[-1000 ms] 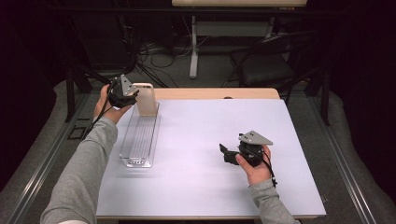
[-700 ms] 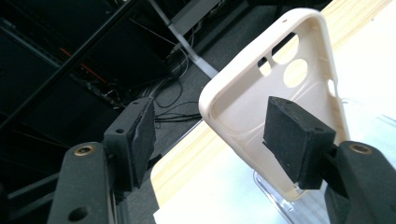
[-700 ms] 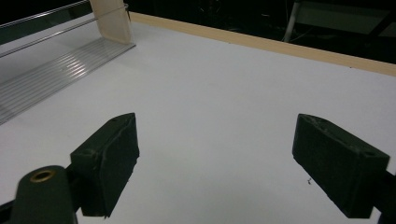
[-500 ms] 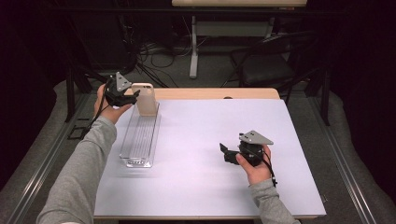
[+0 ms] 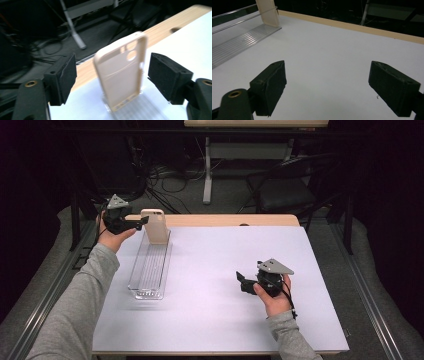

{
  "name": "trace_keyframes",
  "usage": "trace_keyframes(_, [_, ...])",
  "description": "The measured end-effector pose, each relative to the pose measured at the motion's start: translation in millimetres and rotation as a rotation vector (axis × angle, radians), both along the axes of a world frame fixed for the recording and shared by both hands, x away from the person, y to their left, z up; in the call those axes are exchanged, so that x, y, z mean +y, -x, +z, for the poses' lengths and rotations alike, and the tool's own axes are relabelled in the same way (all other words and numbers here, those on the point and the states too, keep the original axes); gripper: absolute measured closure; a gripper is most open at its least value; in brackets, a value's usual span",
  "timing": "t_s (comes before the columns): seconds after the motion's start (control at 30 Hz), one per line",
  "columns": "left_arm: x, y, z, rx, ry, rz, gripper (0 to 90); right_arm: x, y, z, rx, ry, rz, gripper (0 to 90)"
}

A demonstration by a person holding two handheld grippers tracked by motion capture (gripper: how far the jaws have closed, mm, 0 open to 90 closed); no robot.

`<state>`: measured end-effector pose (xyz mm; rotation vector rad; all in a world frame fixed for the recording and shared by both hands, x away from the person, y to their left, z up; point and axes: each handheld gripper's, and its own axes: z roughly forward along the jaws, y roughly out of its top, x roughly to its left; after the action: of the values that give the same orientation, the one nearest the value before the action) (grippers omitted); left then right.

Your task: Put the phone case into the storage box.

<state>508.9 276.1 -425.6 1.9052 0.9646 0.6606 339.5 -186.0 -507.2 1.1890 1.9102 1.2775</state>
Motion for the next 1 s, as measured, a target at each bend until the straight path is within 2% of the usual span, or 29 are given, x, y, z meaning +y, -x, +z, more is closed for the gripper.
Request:
trace_keyframes(0.27, [-5.5, 7.6, 8.1, 0.057, 0.121, -0.047, 19.8, -0.5, 0.2, 1.6, 0.003, -0.001, 0.004, 13.8])
trace_keyframes(0.5, [-5.5, 13.5, 14.0, 0.079, 0.187, -0.058, 15.6, -0.7, 0.0, 2.1, 0.008, -0.005, 0.012, 8.7])
trace_keyframes(0.67, [-6.2, 19.4, 18.4, 0.097, 0.193, -0.061, 8.1, -1.0, -0.2, 5.1, 0.008, -0.014, 0.014, 0.0])
trace_keyframes(0.83, [-9.4, 27.6, 23.8, 0.09, 0.179, -0.091, 3.6, -1.4, 0.8, 9.0, 0.006, -0.019, 0.016, 0.0])
trace_keyframes(1.0, [-13.2, 36.2, 29.9, 0.077, 0.167, -0.118, 2.9, -0.7, 1.5, 10.6, 0.011, -0.009, 0.023, 0.0])
